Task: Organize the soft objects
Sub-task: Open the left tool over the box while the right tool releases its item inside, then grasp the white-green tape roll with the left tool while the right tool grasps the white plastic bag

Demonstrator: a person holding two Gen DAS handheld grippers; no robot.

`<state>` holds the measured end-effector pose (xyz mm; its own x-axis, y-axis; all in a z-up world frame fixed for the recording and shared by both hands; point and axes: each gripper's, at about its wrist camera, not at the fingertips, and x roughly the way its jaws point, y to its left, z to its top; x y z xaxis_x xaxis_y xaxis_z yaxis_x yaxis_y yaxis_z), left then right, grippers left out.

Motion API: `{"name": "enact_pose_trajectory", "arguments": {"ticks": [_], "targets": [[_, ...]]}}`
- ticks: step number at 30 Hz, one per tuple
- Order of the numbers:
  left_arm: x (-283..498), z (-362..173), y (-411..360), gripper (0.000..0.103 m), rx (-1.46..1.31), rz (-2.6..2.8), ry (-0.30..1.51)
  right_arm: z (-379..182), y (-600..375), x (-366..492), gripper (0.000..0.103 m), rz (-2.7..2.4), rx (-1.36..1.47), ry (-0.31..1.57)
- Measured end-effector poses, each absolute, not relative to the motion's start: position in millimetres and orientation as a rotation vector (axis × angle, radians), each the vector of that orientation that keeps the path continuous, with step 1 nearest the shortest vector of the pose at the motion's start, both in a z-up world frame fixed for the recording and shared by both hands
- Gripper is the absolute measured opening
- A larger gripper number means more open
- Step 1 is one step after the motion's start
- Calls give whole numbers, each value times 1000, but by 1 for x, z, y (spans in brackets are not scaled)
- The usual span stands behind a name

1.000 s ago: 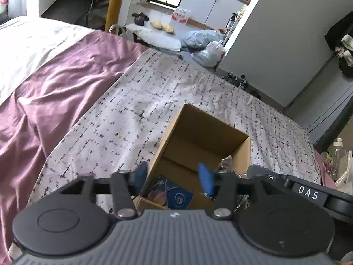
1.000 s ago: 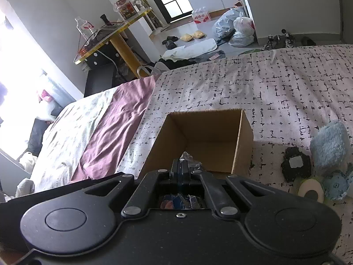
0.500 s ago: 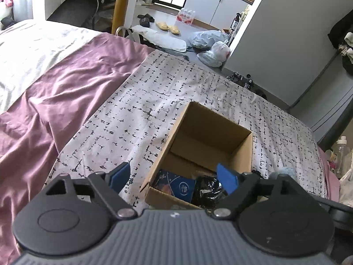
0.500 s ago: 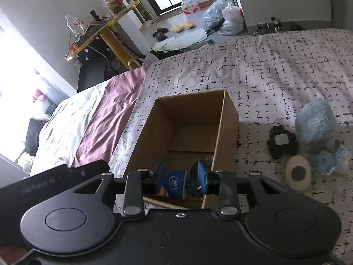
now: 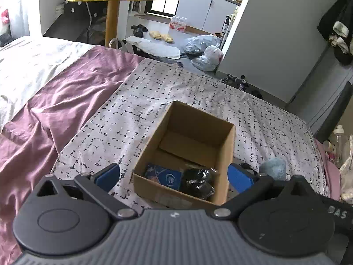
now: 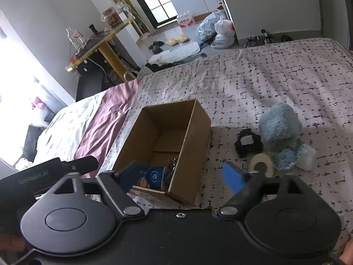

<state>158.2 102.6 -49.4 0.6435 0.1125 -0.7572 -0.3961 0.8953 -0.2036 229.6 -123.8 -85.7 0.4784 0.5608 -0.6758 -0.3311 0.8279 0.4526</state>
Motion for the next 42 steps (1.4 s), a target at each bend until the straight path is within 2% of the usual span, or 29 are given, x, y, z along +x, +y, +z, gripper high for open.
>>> {"name": "enact_pose_trajectory", "arguments": {"ticks": [1, 7, 28, 42], "targets": [[158, -48, 99, 103, -364, 295, 827, -86, -129, 230, 95, 553, 279, 919], [153, -42, 74, 103, -353, 274, 814, -80, -160, 224, 101, 540, 296, 896], [150, -33, 6, 103, -316, 247, 822, -84, -237, 218, 103, 516, 362, 855], [153, -52, -19, 103, -332, 268, 828, -105, -271, 230, 103, 517, 362, 857]]}}
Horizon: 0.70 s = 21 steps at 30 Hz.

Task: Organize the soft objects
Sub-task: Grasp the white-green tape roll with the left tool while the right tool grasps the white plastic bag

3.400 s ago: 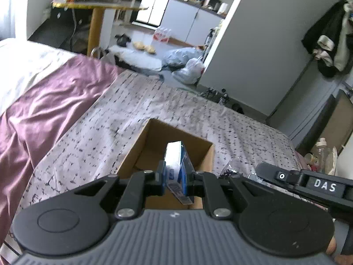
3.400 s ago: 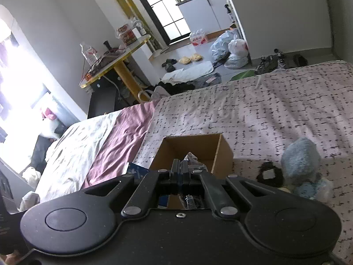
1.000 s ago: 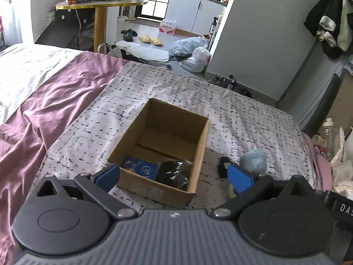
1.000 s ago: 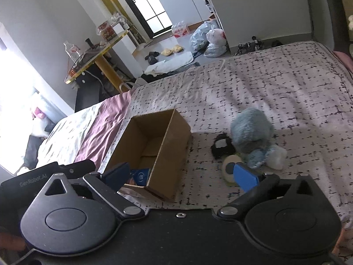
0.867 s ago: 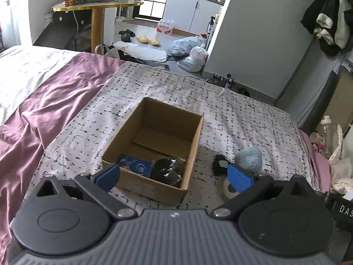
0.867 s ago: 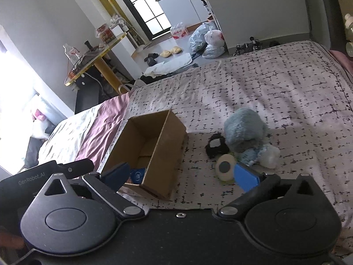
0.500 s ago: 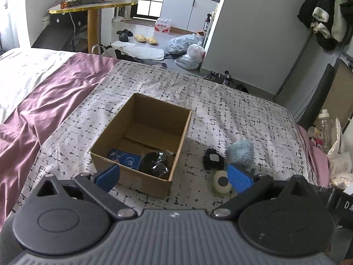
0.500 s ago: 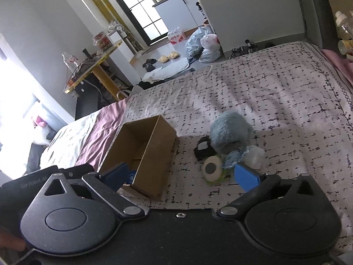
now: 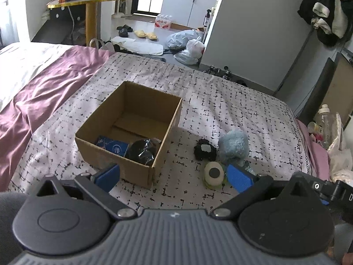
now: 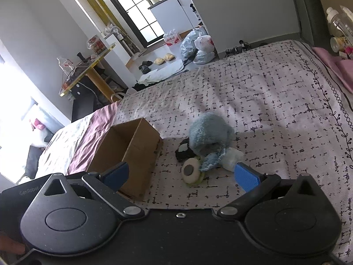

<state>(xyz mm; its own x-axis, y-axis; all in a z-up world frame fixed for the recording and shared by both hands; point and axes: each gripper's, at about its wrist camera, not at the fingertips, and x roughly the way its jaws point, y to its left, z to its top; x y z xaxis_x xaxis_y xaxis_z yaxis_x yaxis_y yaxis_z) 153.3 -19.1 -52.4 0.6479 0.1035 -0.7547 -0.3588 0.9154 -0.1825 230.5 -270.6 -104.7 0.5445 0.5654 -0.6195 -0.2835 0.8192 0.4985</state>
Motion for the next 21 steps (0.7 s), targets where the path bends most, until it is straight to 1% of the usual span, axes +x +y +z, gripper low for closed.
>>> {"name": "enact_pose_trajectory", "arguments": {"ticks": [10, 11, 14, 16, 21], "targets": [[170, -63, -26, 102, -330, 298, 798, -131, -284, 253, 103, 510, 413, 901], [173, -65, -27, 100, -334, 294, 801, -135, -284, 256, 103, 505, 418, 908], [183, -71, -30, 100, -344, 279, 810, -144, -285, 265, 100, 492, 426, 926], [188, -75, -33, 100, -341, 273, 809, -150, -286, 270, 95, 490, 445, 935], [205, -89, -41, 96, -338, 241, 810, -167, -292, 281, 94, 466, 506, 948]]}}
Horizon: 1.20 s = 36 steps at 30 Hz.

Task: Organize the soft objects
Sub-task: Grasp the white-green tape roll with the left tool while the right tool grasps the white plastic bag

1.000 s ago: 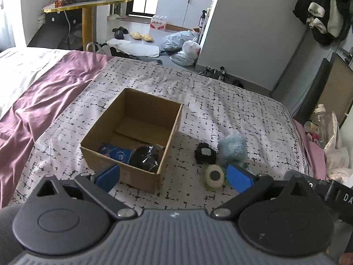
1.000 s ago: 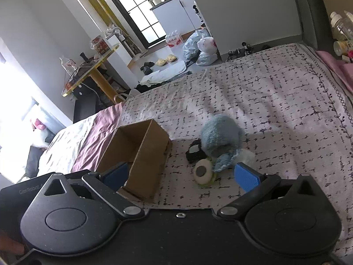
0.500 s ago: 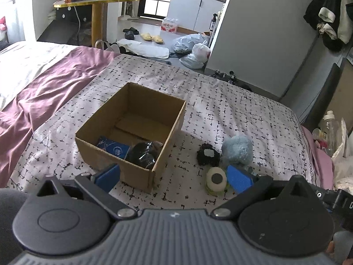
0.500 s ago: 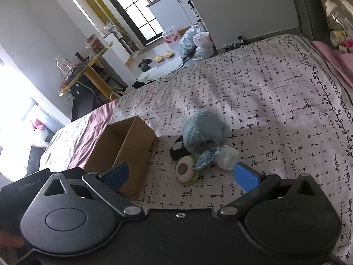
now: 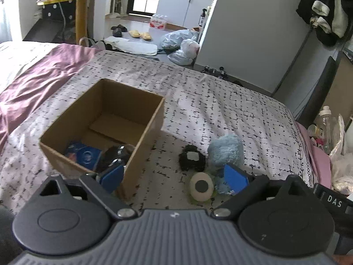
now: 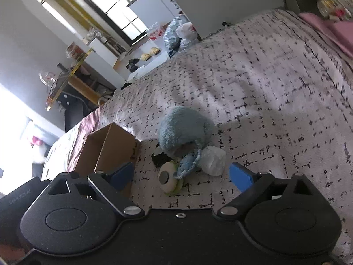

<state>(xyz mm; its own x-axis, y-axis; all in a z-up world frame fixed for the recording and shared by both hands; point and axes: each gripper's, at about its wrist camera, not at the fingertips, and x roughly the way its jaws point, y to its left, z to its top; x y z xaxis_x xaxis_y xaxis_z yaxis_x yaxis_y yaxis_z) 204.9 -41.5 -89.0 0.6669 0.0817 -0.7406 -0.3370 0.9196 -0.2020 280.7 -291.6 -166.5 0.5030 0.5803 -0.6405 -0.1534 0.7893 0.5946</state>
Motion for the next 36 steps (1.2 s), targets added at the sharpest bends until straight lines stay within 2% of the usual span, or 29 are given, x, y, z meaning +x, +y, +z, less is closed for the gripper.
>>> {"name": "enact_pose_trajectory", "arguments": {"ticks": [3, 8, 10, 16, 29, 36], "targets": [[214, -99, -46, 93, -336, 233, 820, -174, -297, 284, 93, 450, 539, 952], [225, -118, -52, 87, -346, 209, 853, -183, -305, 289, 82, 403, 553, 971], [229, -124, -55, 84, -340, 196, 862, -189, -306, 292, 73, 388, 557, 984], [242, -149, -57, 66, -360, 175, 907, -204, -303, 301, 55, 352, 544, 1031], [278, -193, -60, 64, -376, 132, 991, -228, -288, 321, 53, 346, 506, 1114], [294, -210, -57, 56, -416, 103, 1037, -239, -282, 331, 53, 364, 505, 1133]]}}
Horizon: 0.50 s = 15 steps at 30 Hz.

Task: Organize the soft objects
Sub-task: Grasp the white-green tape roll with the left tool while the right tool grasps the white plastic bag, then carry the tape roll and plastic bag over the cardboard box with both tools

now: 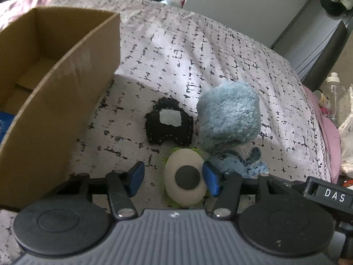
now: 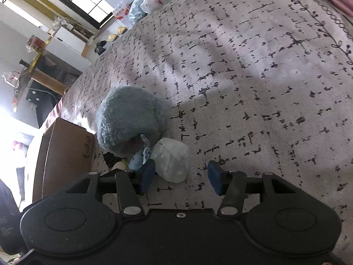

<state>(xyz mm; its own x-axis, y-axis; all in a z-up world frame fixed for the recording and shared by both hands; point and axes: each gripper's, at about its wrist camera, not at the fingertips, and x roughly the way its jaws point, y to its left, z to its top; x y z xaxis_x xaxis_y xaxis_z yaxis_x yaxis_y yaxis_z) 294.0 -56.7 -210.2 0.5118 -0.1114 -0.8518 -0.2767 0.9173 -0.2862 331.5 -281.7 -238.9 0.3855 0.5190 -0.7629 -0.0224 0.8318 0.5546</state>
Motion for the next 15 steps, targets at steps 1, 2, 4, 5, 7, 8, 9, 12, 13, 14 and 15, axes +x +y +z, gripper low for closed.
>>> {"name": "enact_pose_trajectory", "arguments": {"ticks": [1, 2, 4, 5, 7, 8, 9, 12, 13, 14, 15], "targets": [[296, -212, -57, 56, -419, 98, 1042, -240, -280, 332, 53, 373, 507, 1131], [298, -214, -57, 55, -420, 95, 1049, -241, -278, 333, 53, 378, 505, 1132], [300, -217, -59, 55, -423, 85, 1059, -242, -274, 335, 53, 380, 489, 1131], [301, -218, -61, 54, -421, 78, 1061, -243, -272, 337, 53, 380, 485, 1130], [302, -219, -63, 47, -426, 59, 1067, -244, -271, 338, 53, 387, 487, 1126], [303, -220, -63, 41, -445, 52, 1072, -245, -270, 339, 52, 387, 483, 1126], [303, -220, -62, 38, -460, 56, 1077, -245, -269, 339, 48, 388, 478, 1127], [301, -217, -62, 32, -455, 58, 1074, -242, -265, 338, 31, 411, 467, 1117], [300, -214, -62, 31, -448, 61, 1069, -240, -262, 337, 31, 419, 451, 1112], [298, -210, -62, 31, -437, 65, 1062, -237, -261, 335, 31, 429, 442, 1106], [297, -208, -62, 31, -427, 69, 1055, -236, -260, 334, 31, 436, 439, 1103]]}}
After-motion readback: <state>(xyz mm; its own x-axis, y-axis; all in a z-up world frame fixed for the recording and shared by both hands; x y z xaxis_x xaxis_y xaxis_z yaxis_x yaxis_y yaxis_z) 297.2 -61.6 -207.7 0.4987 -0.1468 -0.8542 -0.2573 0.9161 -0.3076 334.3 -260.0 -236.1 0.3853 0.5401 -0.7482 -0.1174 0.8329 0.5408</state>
